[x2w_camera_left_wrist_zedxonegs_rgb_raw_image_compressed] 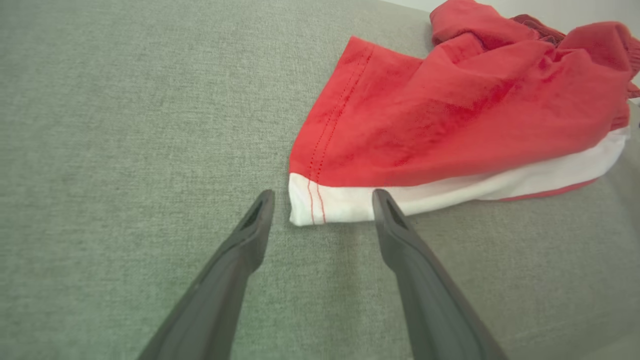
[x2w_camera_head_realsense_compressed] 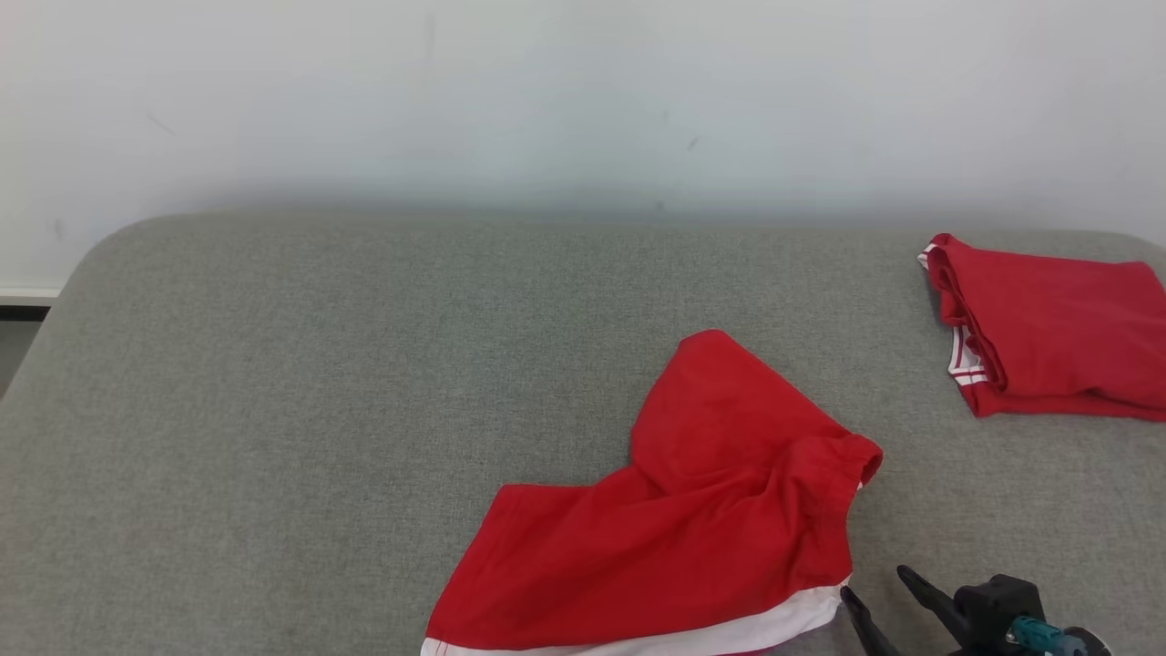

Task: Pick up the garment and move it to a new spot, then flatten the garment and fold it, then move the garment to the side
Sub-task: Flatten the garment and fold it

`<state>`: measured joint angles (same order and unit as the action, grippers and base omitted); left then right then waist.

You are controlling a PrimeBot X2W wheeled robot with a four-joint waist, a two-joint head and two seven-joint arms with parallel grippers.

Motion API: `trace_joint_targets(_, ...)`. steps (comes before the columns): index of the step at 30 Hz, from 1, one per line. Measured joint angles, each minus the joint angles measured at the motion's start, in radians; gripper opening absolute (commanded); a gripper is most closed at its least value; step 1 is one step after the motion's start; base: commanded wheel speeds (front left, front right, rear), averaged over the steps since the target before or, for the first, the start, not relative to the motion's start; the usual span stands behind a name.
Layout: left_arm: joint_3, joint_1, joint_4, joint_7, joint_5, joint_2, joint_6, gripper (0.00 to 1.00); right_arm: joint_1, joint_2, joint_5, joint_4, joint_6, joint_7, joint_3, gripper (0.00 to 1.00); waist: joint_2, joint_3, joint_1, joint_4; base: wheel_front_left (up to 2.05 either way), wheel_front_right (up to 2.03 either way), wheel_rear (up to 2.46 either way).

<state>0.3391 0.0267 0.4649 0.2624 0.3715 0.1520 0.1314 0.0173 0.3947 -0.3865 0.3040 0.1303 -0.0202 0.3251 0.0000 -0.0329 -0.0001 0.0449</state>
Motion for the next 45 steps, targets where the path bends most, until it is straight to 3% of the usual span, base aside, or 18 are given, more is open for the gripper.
trace_joint_targets(15,0.053,-0.092,0.096,0.0,0.045,0.01,0.0,1.0,0.129,0.042,-0.008,0.12,0.0,-0.017,0.175,1.0,0.0,-0.036,0.0001,0.013,0.0,0.0,0.0)
trace_joint_targets(16,0.062,-0.104,0.105,0.0,0.054,0.01,0.0,0.94,0.144,0.042,-0.008,0.136,0.0,-0.02,0.186,0.5,0.0001,-0.038,0.0001,0.015,0.0,0.0,0.0)
trace_joint_targets(17,0.078,-0.115,0.118,0.0,0.065,0.011,0.0,0.49,0.158,0.041,-0.01,0.152,0.0,-0.021,0.199,0.41,0.0001,-0.04,0.0001,0.018,0.0,0.0,0.0)
trace_joint_targets(18,0.091,-0.125,0.13,0.0,0.07,0.011,0.0,0.11,0.17,0.04,-0.015,0.169,0.0,-0.026,0.209,0.0,0.0001,-0.04,0.0001,0.021,0.0,0.0,0.0)
trace_joint_targets(19,0.1,-0.133,0.139,0.0,0.074,0.011,0.0,0.0,0.179,0.04,-0.022,0.181,0.0,-0.033,0.22,0.0,0.0,-0.041,0.0001,0.024,0.0,0.0,0.0)
trace_joint_targets(26,0.105,-0.122,0.115,0.0,0.116,0.027,0.0,0.0,0.163,0.037,-0.109,0.207,0.0,-0.091,0.239,0.0,0.0,-0.019,0.0001,0.034,0.0,0.0,0.0)
trace_joint_targets(37,0.017,-0.028,-0.093,0.0,0.081,0.053,0.0,0.0,0.036,0.034,-0.143,-0.024,0.0,-0.052,0.146,0.0,0.0,-0.019,0.0001,-0.001,0.0,0.0,0.0)
trace_joint_targets(45,0.058,-0.181,-0.172,-0.016,0.113,0.125,0.0,0.0,0.117,0.028,-0.164,-0.179,0.0,0.044,0.099,0.0,0.0,-0.045,0.0001,-0.017,0.0,0.0,0.0)
